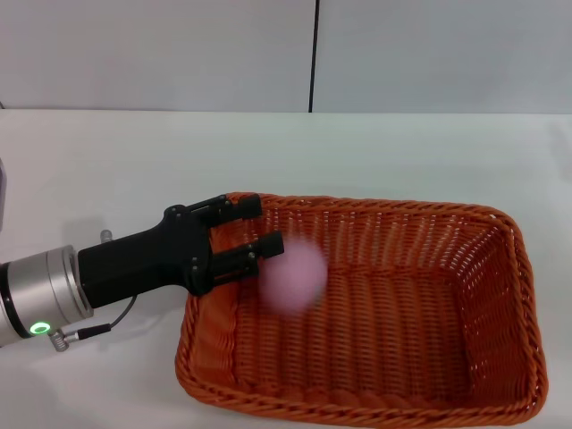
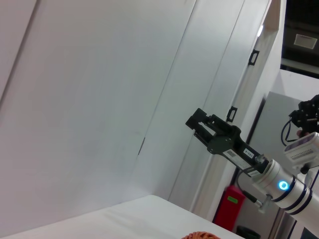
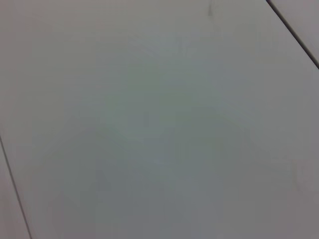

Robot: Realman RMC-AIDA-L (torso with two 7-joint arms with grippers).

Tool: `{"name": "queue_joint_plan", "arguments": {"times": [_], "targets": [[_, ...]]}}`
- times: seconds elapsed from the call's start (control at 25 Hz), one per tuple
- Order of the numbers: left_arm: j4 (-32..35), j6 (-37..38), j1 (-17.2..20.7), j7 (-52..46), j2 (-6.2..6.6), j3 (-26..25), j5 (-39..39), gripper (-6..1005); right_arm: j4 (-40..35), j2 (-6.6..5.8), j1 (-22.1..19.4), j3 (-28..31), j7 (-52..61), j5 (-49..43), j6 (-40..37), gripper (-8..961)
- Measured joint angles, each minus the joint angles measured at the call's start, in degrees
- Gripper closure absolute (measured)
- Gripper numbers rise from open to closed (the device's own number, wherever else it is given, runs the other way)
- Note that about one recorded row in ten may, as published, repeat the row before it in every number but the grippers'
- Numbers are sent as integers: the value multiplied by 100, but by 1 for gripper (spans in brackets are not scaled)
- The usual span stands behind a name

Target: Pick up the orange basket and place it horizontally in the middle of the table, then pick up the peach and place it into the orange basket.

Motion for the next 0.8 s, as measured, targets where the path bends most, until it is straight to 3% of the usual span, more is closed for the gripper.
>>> {"name": "queue_joint_plan", "arguments": {"times": [0.36, 0.48, 0.68, 0.8], "targets": [[42, 12, 13, -8, 15, -74, -62, 310, 0, 0, 0, 0, 0, 0, 0, 519], [42, -18, 39, 12, 21, -205, -93, 311, 0, 0, 0, 0, 1, 0, 0, 519], [32, -252, 200, 271, 34, -948, -102, 311, 0, 1, -15, 71, 1, 0, -1, 520], [-64, -537, 418, 776, 25, -1728, -148, 310, 0, 6, -34, 123, 0, 0, -1, 520]]}}
